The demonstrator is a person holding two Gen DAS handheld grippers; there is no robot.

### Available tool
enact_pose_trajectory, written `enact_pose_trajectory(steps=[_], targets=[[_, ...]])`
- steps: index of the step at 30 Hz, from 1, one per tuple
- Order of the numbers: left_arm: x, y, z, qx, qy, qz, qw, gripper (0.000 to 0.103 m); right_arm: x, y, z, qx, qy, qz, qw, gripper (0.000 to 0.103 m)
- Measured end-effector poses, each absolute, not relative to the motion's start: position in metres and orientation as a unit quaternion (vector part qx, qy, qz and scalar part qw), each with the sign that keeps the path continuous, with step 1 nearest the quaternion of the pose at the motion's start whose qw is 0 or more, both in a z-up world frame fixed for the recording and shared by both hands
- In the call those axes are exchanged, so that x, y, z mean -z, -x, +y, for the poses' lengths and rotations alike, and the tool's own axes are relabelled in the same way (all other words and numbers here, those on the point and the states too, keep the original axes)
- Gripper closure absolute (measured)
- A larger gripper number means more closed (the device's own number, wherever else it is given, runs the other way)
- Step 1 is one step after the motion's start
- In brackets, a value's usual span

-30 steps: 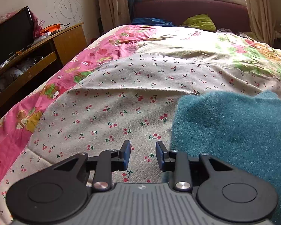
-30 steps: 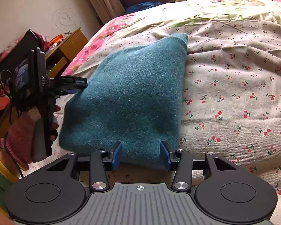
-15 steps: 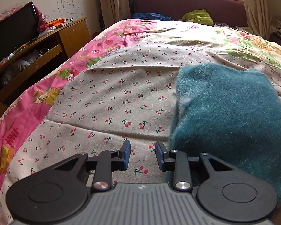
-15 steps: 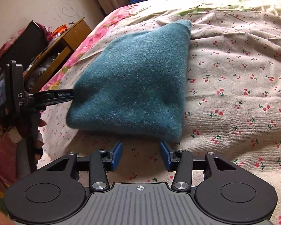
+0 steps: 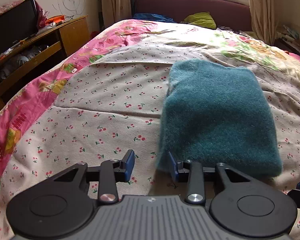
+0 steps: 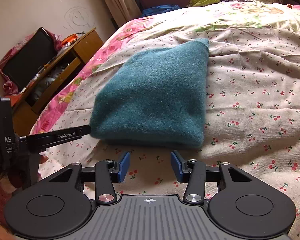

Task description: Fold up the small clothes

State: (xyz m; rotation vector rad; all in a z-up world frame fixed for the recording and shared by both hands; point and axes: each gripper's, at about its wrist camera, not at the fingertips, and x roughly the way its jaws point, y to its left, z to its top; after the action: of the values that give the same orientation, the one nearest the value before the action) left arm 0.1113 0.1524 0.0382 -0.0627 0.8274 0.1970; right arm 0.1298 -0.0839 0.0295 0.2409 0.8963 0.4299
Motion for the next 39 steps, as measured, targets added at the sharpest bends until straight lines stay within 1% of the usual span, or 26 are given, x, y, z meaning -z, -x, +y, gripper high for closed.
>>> enact_pose_trajectory(steps=[4,6,10,14,17,21,30,34,39], targets=[[-0.042,-0.096,0.144,-0.084,0.029,0.398,0.913,0.048,-0.037,-0.121,-0.084,-0.207,-0.112,0.42,0.876,0.058],[-0.044,-0.09,0.137,-0.08,0.019,0.397,0.914,0.044,-0.039,-0.117,-0.084,-0.208,-0.112,0.417,0.878,0.056],[-0.048,-0.079,0.126,-0.069,0.008,0.394,0.916,0.041,-0.04,-0.112,-0.085,-0.205,-0.111,0.411,0.881,0.056],[-0.049,-0.071,0.119,-0.067,0.006,0.397,0.915,0.031,-0.039,-0.108,-0.084,-0.205,-0.108,0.413,0.881,0.056],[-0.05,-0.065,0.115,-0.071,-0.003,0.397,0.915,0.028,-0.039,-0.105,-0.083,-0.206,-0.105,0.412,0.881,0.053],[-0.049,-0.058,0.112,-0.079,-0.013,0.399,0.913,0.02,-0.039,-0.102,-0.083,-0.206,-0.105,0.41,0.882,0.053],[-0.044,-0.045,0.108,-0.075,0.001,0.413,0.908,0.013,-0.038,-0.095,-0.081,-0.206,-0.097,0.41,0.883,0.052],[-0.042,-0.042,0.11,-0.078,0.004,0.42,0.904,0.011,-0.036,-0.093,-0.081,-0.206,-0.095,0.412,0.883,0.051],[-0.038,-0.038,0.115,-0.073,0.026,0.43,0.899,0.011,-0.031,-0.089,-0.082,-0.204,-0.093,0.42,0.88,0.048]])
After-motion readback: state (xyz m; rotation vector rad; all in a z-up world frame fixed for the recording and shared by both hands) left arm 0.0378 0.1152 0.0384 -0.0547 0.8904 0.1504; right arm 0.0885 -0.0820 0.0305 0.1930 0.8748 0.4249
